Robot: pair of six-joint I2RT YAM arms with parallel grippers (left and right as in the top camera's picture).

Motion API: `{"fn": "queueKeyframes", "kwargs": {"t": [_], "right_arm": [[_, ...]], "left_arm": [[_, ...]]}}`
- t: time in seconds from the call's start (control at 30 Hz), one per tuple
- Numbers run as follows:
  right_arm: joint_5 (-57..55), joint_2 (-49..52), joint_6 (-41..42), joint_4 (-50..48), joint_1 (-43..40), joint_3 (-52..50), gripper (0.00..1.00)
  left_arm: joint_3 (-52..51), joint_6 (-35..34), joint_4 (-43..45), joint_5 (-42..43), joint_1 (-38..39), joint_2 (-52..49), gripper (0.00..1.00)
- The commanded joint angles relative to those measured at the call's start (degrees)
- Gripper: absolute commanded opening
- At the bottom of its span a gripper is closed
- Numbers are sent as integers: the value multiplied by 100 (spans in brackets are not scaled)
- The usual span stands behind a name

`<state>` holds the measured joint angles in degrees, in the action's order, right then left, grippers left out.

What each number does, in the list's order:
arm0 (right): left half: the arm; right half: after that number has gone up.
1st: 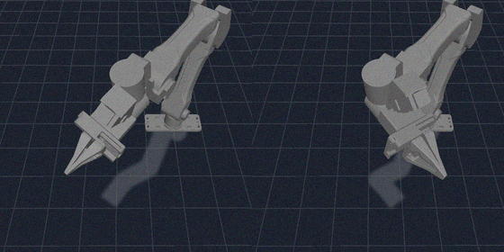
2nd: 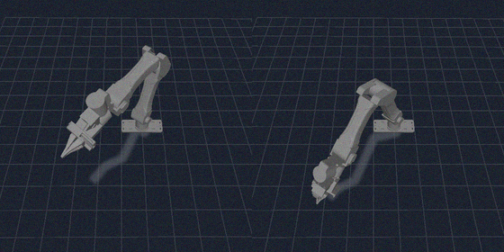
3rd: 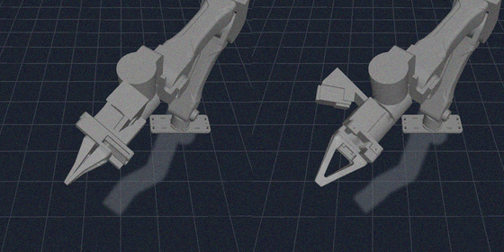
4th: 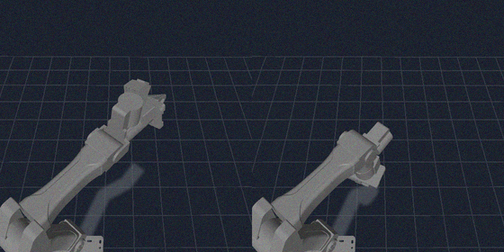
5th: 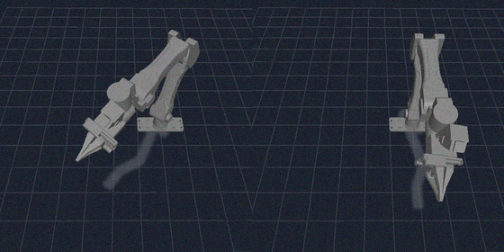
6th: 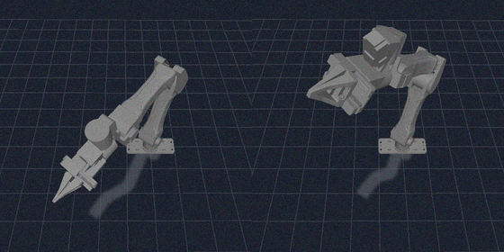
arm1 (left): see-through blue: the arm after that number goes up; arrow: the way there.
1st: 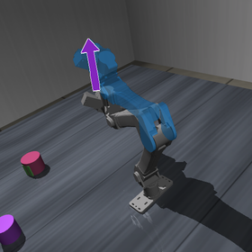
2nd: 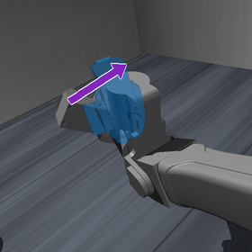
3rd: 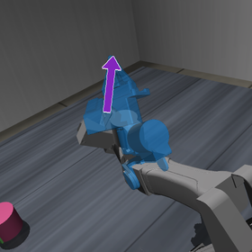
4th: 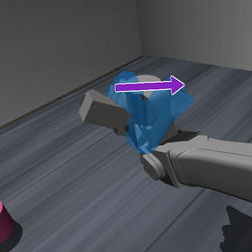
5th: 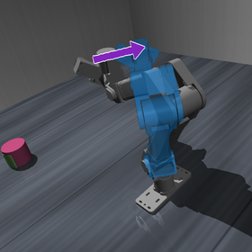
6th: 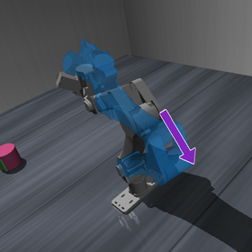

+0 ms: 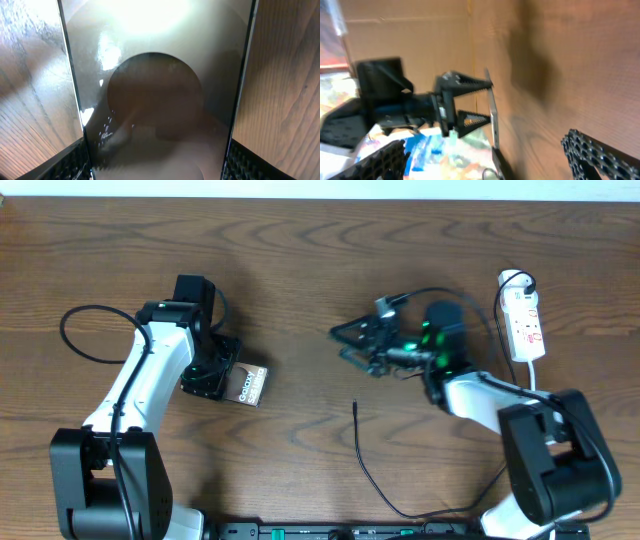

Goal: Plug charger to phone and switch on socket

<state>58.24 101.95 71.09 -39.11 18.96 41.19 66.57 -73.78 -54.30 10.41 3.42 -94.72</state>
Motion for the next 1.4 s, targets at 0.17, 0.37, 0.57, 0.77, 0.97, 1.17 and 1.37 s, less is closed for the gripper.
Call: {"fn": "queueKeyframes", "kwargs": {"t": [0.17, 0.37, 0.57, 0.77, 0.97, 1.17, 1.37], "right_arm": [[-1019, 254, -442, -37, 1071, 76, 99], [-1729, 254, -566, -35, 1716, 76, 99], [-2295, 254, -560, -35, 2190, 76, 99], [-2535, 254, -557, -37, 2376, 76, 99], [-2553, 254, -557, -35, 2385, 76, 99], [-2509, 254, -492, -35, 2385, 76, 99], [-2509, 254, -341, -37, 2385, 76, 85]], "left_arm": [[168, -824, -52, 127, -22, 160, 7], [168, -994, -50, 509, -17, 160, 8], [168, -994, -50, 769, 44, 160, 7], [168, -1091, -50, 870, 310, 160, 7], [168, -1384, 28, 1019, 675, 160, 7], [168, -1386, 170, 1108, 754, 160, 8], [168, -1384, 190, 1235, 754, 160, 7]]}}
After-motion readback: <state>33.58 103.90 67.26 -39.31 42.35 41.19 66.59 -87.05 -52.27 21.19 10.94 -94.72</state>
